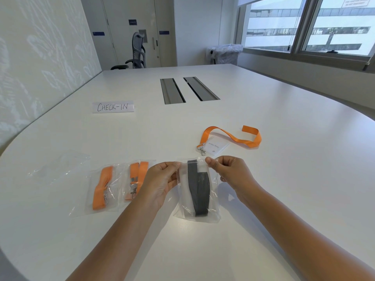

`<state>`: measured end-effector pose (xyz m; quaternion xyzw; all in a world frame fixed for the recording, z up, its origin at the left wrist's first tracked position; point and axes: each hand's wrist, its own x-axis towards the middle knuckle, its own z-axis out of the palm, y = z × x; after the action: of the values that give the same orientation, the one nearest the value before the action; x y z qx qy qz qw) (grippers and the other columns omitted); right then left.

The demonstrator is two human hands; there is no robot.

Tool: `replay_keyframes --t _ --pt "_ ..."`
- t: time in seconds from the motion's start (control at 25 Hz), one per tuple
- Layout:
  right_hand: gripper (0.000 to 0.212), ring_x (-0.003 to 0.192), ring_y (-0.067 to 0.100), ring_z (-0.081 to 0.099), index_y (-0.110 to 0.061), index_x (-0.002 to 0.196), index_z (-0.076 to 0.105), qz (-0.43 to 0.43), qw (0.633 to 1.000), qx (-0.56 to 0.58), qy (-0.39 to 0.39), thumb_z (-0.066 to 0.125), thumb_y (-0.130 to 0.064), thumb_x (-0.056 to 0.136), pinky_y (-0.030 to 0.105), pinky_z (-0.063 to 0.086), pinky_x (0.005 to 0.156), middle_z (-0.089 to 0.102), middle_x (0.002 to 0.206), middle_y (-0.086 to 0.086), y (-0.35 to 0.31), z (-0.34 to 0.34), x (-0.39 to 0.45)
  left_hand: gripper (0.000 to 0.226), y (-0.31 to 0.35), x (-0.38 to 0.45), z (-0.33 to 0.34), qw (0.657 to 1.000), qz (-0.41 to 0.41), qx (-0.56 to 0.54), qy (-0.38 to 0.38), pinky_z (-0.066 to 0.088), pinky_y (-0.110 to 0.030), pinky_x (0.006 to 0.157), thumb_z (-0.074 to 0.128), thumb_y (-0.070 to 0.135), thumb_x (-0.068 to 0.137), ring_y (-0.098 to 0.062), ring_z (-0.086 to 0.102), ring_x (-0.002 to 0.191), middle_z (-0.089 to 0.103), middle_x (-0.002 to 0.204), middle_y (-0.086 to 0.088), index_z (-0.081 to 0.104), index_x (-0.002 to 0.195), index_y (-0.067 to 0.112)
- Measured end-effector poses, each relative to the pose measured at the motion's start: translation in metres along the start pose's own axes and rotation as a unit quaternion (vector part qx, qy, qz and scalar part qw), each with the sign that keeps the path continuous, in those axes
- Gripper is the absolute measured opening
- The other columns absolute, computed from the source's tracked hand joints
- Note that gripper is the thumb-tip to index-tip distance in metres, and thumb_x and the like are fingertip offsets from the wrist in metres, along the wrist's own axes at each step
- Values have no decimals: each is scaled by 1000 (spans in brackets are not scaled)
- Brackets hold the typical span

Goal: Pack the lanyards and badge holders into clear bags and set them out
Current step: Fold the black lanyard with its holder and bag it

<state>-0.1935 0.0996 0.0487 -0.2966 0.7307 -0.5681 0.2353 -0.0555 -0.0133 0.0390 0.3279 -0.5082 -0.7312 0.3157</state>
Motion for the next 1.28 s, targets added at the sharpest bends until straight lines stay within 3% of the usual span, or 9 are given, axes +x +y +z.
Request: replay_keyframes --t 0.48,0.6,0.68,0.8,0.88,0.96,1.08,1.16,1.28 --pt "36 56 12 50 -10 66 62 -6 999 -29 -18 62 -43 79 18 41 57 63 72 11 -2 0 -2 11 0 2 -4 1000 18 -2 19 53 -18 55 62 10 84 -7 65 59 70 67 2 68 75 13" --pt "28 54 12 47 -18 64 64 13 999 -22 -44 62 -43 79 17 43 53 60 53 -10 -5 -1 -3 12 0 1 -4 999 14 -17 40 52 -18 54 62 11 84 -7 64 57 70 63 4 68 74 14" --pt "22 55 12 47 -23 66 65 15 998 -27 -56 64 -40 79 16 43 52 58 50 -14 -6 -2 -4 12 2 1 -4 998 5 -32 47 51 -19 53 62 12 84 -8 62 58 69 62 4 67 74 14" --pt "20 57 12 47 -23 68 66 12 998 -19 -58 64 -38 79 17 43 53 57 50 -14 -6 -4 -4 10 4 0 -3 999 -18 -45 13 49 -23 56 62 19 85 -12 61 66 69 69 2 66 80 12" --pt "22 55 11 46 -21 68 66 10 997 -10 -73 63 -39 81 16 43 54 55 46 -15 -7 -5 -5 22 3 -1 -2 999 -46 -18 -24 51 -26 60 61 31 85 -17 63 74 71 81 -3 68 90 11" --pt "23 55 10 46 -19 69 66 4 996 0 -91 63 -39 82 16 44 55 55 46 -15 -7 -4 -6 35 0 -3 1 995 -78 9 -58 53 -33 73 61 40 82 -22 66 86 71 94 -8 69 98 10" --pt "21 57 7 52 -19 72 68 2 994 28 -102 64 -37 82 17 47 58 61 55 -14 -5 -3 -6 36 -2 -5 5 993 -87 -21 -72 52 -35 84 65 38 76 -21 68 87 72 94 -9 71 95 8" --pt "20 55 5 54 -21 74 70 13 994 36 -102 65 -40 81 17 48 57 66 61 -13 -4 -2 -6 32 -3 -3 5 995 -75 -27 -61 53 -36 85 64 32 80 -22 67 89 72 96 -10 70 97 6" --pt "27 44 4 45 -21 73 74 24 994 36 -100 69 -47 71 15 44 50 63 54 -10 -2 0 -8 24 -5 -4 6 994 -67 -12 -85 56 -27 69 64 24 81 -19 68 81 73 89 -10 70 93 4"
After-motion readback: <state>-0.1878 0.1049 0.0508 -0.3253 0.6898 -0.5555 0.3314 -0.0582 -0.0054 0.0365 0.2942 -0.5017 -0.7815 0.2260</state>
